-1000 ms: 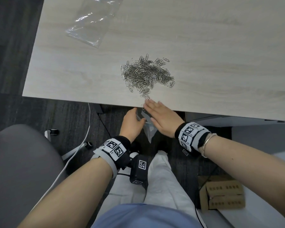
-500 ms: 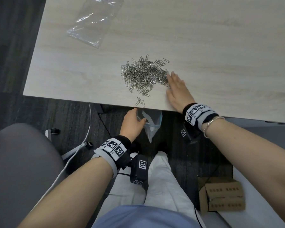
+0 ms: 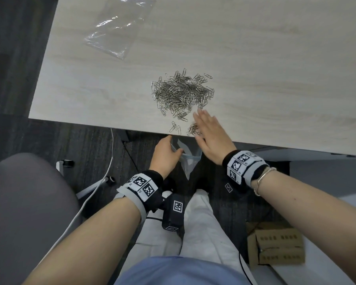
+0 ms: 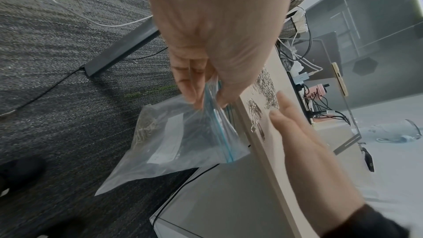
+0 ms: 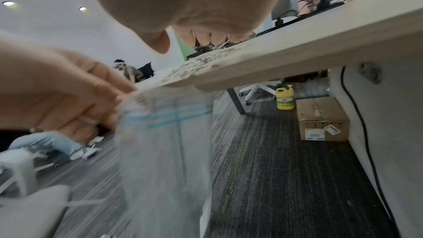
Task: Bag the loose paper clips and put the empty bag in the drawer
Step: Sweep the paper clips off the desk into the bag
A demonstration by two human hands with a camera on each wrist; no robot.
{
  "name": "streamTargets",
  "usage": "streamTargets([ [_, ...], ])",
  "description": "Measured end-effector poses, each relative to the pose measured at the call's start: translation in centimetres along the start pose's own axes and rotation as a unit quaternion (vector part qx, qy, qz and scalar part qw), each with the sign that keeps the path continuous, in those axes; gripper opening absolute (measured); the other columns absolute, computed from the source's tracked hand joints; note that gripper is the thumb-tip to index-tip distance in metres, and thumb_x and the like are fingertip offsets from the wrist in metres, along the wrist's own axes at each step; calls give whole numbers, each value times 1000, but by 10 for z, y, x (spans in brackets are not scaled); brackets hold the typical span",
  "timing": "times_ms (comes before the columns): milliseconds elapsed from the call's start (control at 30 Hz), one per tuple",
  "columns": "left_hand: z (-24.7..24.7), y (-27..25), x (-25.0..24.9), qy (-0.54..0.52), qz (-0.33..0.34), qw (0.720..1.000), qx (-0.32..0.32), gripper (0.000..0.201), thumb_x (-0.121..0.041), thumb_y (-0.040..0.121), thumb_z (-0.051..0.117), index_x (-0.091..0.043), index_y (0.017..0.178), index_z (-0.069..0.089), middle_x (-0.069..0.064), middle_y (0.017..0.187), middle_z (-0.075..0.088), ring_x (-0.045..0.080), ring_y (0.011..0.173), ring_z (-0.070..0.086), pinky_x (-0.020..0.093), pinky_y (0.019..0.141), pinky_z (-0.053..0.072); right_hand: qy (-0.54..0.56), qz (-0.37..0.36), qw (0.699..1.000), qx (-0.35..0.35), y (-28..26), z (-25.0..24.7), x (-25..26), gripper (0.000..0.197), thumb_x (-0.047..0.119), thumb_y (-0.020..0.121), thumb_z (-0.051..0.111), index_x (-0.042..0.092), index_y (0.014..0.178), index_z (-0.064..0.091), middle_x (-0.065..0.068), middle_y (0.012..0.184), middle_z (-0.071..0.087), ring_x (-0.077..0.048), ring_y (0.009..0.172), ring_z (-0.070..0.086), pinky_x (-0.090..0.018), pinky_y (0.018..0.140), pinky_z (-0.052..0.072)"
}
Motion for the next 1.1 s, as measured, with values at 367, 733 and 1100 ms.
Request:
streamTargets([
  [367,2,0,2,-3,-25,1000,14,50,-21,84,64,-7,129,49,12,121,61,29,110,58,45,97,48,-10,55,998,23,45,-25,-36,55,27,100,23,11,149,3,-10,158,-4,-19,146,-6,-32,117,-3],
  [733,6,-2,-8,4,-5,1000,5,31,-15,84,64,-6,112,55,13,102,63,28,97,60,31,82,46,-34,-16,998,49,-15,23,8,59,28,99,28,11,149,1,-9,157,-8,-14,143,-13,-33,119,-4],
  [1100,4,-6,-12,-3,-17,1000,16,52,-18,84,64,-3,130,45,18,113,62,31,106,59,44,95,48,13,29,999,21,-20,13,-5,57,26,99,26,10,149,2,-8,158,0,-15,145,-5,-26,117,-6],
])
Point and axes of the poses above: each hand's wrist, its own y-axis towards the middle knuckle, its own z-axis out of the palm, x = y × z, the point moved 6 cm from there along y, towards the middle knuckle
